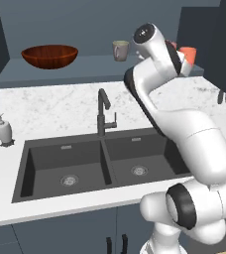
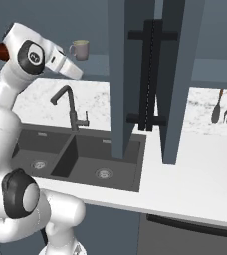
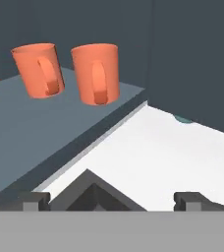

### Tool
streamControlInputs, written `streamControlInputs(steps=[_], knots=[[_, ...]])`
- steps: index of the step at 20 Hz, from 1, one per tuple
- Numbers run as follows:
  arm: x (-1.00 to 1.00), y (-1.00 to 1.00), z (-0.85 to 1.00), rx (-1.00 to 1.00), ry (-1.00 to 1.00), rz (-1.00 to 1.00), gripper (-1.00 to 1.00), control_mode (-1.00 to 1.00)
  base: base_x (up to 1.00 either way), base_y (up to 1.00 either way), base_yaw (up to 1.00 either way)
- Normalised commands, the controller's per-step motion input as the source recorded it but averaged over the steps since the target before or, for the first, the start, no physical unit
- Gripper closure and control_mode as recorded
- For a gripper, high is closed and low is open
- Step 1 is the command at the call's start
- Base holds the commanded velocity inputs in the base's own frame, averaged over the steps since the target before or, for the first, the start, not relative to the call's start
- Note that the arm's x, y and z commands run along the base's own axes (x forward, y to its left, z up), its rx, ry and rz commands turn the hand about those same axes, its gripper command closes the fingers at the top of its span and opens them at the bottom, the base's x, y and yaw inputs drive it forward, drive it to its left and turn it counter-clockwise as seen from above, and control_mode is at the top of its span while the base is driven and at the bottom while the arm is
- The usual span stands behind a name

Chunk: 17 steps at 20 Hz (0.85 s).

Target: Gather all objects into one cabinet and sort the glasses and bowls to opposite sides.

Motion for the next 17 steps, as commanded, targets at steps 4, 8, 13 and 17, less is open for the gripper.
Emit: streamControlInputs(steps=[4, 8, 13, 17], knots=[[-0.27, 1.0, 0.0, 0.0, 0.0, 0.23, -1.0, -1.0, 0.0, 0.0, 0.0], [-0.07, 0.99, 0.03, 0.0, 0.0, 0.29, -1.0, -1.0, 0.0, 0.0, 0.0], [0.03, 0.91, 0.16, 0.0, 0.0, 0.26, -1.0, -1.0, 0.0, 0.0, 0.0], [0.16, 0.68, 0.21, 0.0, 0.0, 0.25, -1.0, -1.0, 0.0, 0.0, 0.0]])
